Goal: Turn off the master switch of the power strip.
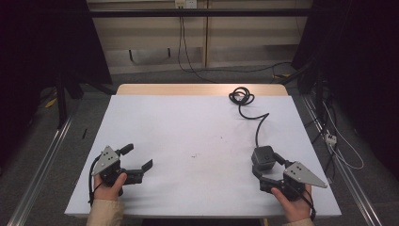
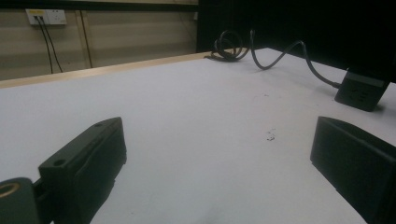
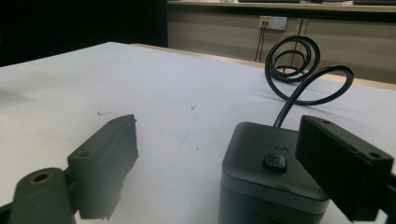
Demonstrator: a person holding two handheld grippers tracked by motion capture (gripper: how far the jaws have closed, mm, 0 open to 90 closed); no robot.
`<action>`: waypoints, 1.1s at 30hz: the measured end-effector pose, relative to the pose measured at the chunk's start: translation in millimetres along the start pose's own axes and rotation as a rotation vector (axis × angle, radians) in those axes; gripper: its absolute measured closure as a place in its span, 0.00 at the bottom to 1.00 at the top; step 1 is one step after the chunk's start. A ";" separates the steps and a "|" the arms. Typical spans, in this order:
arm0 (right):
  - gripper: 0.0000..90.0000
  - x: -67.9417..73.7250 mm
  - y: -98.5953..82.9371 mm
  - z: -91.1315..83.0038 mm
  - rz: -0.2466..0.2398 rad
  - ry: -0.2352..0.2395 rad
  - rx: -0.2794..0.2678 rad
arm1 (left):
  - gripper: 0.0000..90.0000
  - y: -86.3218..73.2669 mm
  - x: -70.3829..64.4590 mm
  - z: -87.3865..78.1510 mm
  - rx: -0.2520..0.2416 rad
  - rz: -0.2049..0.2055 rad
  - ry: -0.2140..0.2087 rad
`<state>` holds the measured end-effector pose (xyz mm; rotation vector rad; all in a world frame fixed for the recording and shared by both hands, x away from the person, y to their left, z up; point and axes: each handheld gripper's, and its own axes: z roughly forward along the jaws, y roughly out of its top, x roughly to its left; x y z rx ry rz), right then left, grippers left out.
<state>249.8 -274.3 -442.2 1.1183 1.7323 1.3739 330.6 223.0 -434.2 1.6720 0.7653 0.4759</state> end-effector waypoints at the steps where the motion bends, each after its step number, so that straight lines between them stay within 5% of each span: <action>1: 0.17 -0.2 0.7 0.0 -0.002 -0.001 0.002 | 0.04 -0.1 0.1 -0.2 -0.001 -0.003 0.000; 12: 0.32 -6.5 7.9 -4.2 0.029 -0.011 0.010 | 0.04 0.1 -0.2 0.4 -0.003 -0.002 -0.001; 17: 0.44 -11.7 10.3 -6.9 0.081 0.001 0.008 | 0.04 -0.2 0.2 0.5 -0.002 -0.004 0.000; 33: 0.66 -22.9 11.8 -9.5 0.104 -0.018 0.037 | 0.04 1.5 -1.3 5.0 -0.005 -0.001 -0.001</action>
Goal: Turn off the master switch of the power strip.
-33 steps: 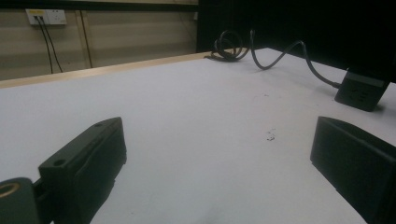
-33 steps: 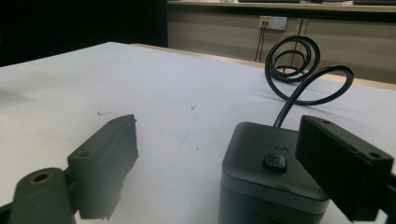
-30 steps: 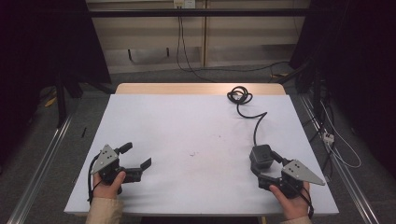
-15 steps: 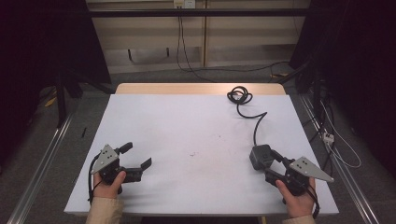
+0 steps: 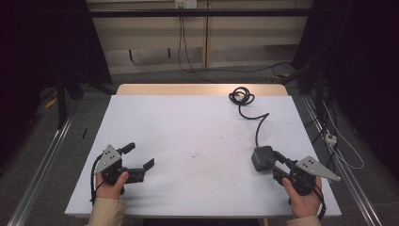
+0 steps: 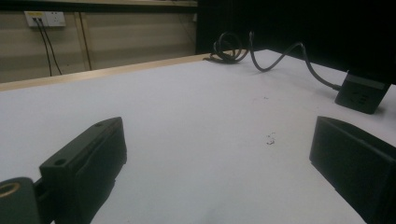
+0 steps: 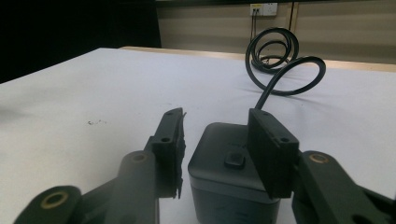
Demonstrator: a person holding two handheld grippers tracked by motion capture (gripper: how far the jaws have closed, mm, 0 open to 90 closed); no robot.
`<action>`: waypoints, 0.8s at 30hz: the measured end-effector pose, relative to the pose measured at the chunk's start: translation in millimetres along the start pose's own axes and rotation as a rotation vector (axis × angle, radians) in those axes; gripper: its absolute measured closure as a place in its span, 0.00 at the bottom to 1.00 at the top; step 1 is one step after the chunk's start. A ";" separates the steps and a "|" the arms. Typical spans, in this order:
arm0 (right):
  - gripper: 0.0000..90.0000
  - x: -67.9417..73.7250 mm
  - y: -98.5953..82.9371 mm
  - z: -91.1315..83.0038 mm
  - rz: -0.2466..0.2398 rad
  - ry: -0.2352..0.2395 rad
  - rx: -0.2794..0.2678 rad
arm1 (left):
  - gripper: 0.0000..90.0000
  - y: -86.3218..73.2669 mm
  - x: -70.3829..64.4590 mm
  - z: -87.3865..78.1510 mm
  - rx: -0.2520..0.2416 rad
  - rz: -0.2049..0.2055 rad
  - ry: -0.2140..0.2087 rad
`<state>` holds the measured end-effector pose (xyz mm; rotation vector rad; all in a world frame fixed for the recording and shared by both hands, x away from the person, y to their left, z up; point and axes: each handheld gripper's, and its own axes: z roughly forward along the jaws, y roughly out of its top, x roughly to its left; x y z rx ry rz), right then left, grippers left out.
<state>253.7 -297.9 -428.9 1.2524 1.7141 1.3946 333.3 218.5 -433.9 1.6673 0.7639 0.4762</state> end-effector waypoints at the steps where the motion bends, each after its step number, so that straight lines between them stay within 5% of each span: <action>1: 0.68 -0.6 0.2 0.2 0.001 -0.001 0.002 | 0.04 0.1 -0.2 0.1 -0.002 -0.001 -0.001; 16: 0.98 -3.6 4.6 7.4 -0.003 0.005 0.051 | 0.04 -0.2 -0.8 1.9 0.004 0.010 -0.011; 24: 1.00 -7.5 3.4 14.9 -0.015 -0.020 0.080 | 0.04 -0.5 -0.4 2.0 0.004 0.010 -0.011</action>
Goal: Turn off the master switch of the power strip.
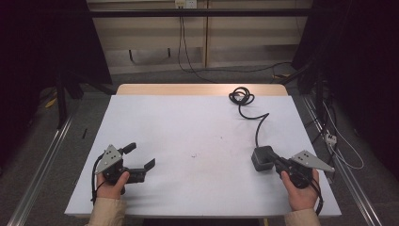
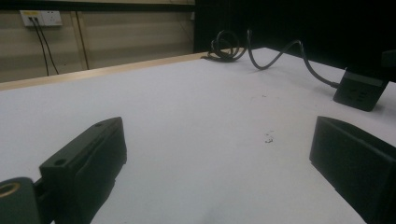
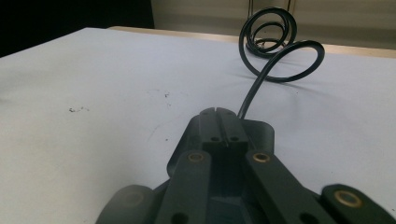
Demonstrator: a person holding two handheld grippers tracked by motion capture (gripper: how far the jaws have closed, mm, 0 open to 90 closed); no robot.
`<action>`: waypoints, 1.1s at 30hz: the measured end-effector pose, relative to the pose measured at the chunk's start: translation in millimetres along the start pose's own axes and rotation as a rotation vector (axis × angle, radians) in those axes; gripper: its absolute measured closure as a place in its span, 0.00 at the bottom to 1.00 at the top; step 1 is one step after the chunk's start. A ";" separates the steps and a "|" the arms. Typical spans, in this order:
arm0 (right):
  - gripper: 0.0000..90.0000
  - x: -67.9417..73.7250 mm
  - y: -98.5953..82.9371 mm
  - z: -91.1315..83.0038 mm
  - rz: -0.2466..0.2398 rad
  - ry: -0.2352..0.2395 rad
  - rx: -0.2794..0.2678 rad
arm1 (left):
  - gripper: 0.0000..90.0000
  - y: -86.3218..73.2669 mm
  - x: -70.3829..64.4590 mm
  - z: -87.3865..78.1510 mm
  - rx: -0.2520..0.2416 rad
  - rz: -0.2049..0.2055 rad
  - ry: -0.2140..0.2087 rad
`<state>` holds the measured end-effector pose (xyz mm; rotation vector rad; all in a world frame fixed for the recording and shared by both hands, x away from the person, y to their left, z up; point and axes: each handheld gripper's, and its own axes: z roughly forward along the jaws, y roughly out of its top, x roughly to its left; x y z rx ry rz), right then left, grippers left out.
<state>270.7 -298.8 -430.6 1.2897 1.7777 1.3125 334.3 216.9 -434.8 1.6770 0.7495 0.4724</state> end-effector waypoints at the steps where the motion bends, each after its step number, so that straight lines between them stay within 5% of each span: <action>1: 1.00 0.0 0.0 0.0 0.000 0.000 0.000 | 0.04 0.0 0.1 -0.1 -0.001 0.000 0.000; 33: 1.00 2.9 -2.3 7.8 -0.076 -0.044 0.050 | 0.04 -0.6 2.0 -4.9 -0.002 -0.005 0.012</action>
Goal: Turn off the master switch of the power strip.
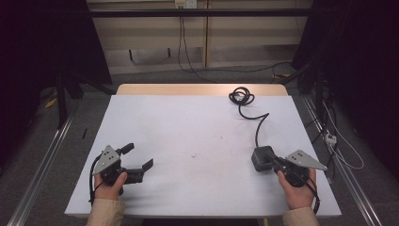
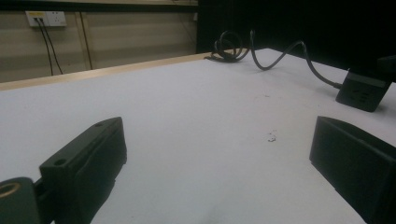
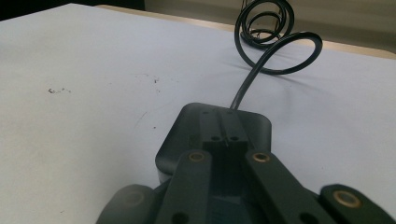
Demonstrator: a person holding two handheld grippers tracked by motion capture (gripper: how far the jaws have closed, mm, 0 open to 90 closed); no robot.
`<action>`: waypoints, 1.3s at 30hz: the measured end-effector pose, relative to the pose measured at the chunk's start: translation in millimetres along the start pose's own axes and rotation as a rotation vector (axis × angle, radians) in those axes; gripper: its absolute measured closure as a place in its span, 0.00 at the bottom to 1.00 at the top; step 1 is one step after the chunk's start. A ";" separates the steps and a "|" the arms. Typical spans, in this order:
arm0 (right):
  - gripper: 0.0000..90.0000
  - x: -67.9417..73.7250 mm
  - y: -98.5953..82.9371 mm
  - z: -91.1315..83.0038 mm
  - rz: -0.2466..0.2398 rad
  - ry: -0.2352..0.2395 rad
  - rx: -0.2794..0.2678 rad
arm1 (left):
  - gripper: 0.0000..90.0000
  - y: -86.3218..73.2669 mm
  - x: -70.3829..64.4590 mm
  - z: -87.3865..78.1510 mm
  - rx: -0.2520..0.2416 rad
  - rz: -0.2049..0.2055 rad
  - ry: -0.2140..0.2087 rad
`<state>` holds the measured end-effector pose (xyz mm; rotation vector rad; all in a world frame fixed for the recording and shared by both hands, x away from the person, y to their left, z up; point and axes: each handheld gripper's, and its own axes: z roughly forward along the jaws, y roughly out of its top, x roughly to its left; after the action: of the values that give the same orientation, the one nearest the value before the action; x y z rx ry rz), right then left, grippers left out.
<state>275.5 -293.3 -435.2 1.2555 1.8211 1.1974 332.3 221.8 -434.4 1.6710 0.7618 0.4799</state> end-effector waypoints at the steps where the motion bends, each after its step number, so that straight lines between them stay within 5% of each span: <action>1: 1.00 -0.2 -0.2 0.0 0.003 0.000 0.000 | 0.04 -0.1 0.1 0.0 0.000 -0.002 0.001; 39: 1.00 -0.4 -3.4 1.3 0.026 -0.008 -0.014 | 0.04 -0.1 -1.1 0.7 0.003 0.004 0.001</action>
<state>275.4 -293.8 -438.9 1.2783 1.7924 1.2153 332.0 220.5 -434.6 1.6752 0.7602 0.4823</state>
